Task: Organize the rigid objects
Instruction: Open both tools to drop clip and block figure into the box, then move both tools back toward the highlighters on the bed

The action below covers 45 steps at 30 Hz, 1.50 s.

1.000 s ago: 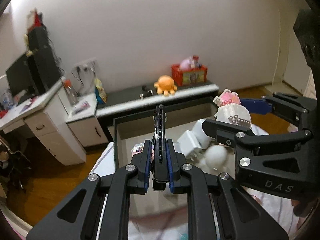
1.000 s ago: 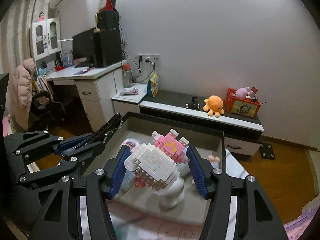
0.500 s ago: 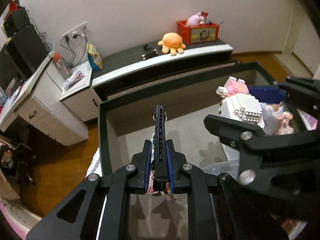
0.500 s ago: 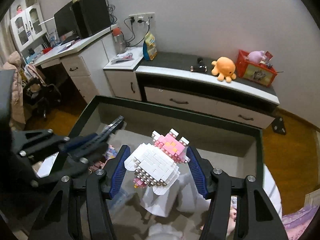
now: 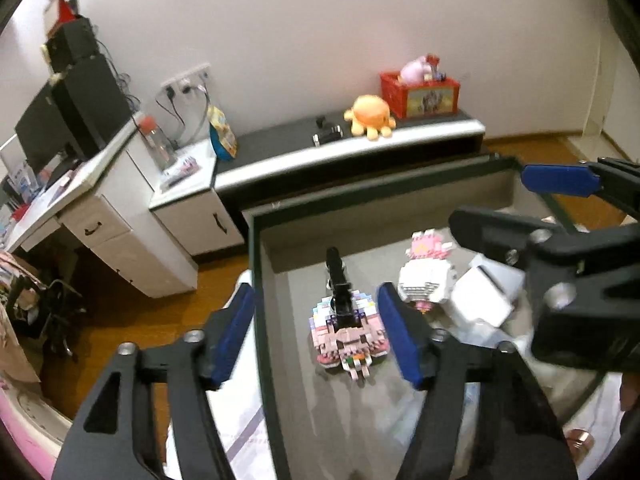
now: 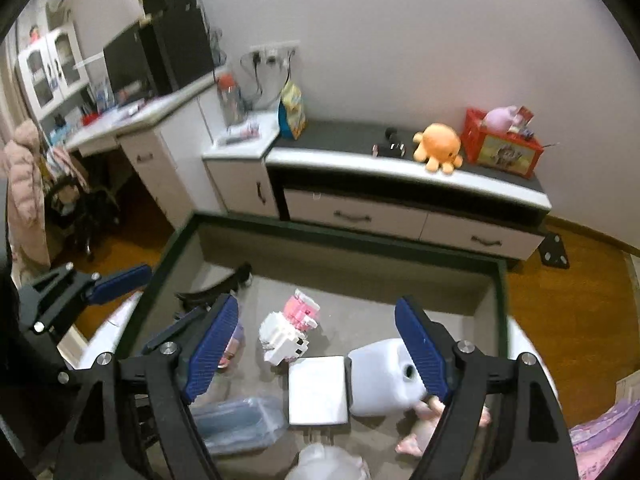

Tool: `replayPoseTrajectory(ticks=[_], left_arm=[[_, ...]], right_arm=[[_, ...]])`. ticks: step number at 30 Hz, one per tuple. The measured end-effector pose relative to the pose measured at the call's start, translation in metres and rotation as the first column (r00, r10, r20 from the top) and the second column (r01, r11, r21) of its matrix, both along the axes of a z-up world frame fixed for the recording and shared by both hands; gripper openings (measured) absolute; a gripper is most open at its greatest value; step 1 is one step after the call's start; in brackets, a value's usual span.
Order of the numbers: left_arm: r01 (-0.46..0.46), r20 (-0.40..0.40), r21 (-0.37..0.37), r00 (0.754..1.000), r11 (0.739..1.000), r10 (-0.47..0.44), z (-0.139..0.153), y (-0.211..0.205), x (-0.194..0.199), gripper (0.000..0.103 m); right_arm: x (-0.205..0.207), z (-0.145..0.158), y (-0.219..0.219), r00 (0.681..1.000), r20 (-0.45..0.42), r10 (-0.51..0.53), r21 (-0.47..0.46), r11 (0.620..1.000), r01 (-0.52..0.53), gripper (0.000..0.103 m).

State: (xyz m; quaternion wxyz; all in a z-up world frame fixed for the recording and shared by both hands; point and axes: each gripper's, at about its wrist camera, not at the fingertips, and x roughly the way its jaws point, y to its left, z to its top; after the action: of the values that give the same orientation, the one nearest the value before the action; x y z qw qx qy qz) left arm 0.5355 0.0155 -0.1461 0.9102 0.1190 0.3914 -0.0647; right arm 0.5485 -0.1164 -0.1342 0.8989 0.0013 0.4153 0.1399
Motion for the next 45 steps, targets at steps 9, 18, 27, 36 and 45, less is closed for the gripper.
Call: replayPoseTrajectory(ticks=[9,18,27,36,45], left_arm=[[0.0,0.246,-0.112,0.969,0.994,0.027,0.067,0.017,-0.113,0.095],[-0.049,0.425,-0.256,0.891,0.965,0.158,0.083,0.037,-0.259,0.103],[-0.035,0.487,-0.266,0.858,0.963,0.166,0.058,0.019,-0.352,0.103],[-0.043,0.546,-0.172,0.827,0.984,0.132,0.051,-0.007,-0.396,0.103],[-0.035,0.528,-0.153,0.842,0.988,0.111,0.035,-0.022,-0.398,0.103]], right_arm=[[-0.103,0.067,-0.015,0.977,0.213,0.004,0.005,1.0,-0.006,0.094],[-0.241,0.079,-0.022,0.92,0.39,-0.02,-0.001,1.0,0.022,0.103],[-0.35,0.064,-0.026,0.838,0.537,-0.094,0.013,0.995,0.104,0.103],[-0.41,0.048,-0.049,0.797,0.584,-0.154,0.038,0.986,0.163,0.103],[-0.415,0.031,-0.063,0.821,0.543,-0.177,0.049,0.982,0.18,0.103]])
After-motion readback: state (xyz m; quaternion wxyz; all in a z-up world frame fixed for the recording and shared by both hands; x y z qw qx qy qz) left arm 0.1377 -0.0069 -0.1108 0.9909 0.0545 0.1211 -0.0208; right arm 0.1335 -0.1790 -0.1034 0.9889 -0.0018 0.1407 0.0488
